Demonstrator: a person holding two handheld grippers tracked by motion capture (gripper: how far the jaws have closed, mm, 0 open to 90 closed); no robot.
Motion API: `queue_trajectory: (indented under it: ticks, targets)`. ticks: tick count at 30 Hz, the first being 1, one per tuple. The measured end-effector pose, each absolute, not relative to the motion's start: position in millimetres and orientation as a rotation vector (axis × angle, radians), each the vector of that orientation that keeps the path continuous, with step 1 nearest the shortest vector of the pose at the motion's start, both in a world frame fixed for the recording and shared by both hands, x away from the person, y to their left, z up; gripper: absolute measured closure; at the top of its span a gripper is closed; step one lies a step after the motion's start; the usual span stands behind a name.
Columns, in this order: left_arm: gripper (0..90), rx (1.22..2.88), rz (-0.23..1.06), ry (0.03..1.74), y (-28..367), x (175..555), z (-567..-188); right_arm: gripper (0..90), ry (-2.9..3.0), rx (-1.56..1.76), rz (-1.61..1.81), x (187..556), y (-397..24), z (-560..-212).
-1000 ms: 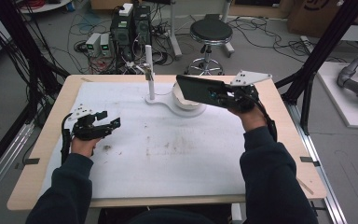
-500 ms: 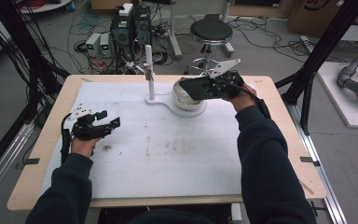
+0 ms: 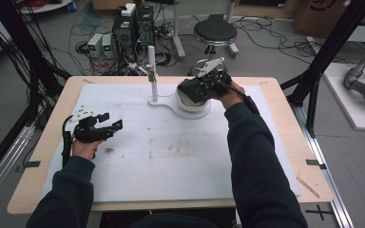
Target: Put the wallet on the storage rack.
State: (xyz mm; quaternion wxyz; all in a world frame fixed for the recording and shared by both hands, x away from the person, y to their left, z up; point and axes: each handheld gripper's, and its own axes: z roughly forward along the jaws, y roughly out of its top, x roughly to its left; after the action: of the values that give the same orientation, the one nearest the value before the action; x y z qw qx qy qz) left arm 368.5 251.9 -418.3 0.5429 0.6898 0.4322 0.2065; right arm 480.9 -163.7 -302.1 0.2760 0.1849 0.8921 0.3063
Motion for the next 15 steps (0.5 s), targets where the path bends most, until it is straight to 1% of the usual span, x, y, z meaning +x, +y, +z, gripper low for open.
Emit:
queue_trajectory:
  ticks: [3,6,15]
  targets:
    - [27.3,1.641,0.489,1.025,251,368,-418,66.8,2.385,0.475,0.956,471,-160,-315]
    - [27.3,1.64,0.489,1.025,251,368,-418,65.0,2.365,0.463,1.011,464,-160,-323]
    - [27.3,1.644,0.49,1.026,251,368,-418,59.6,2.318,0.511,1.101,456,-181,-328]
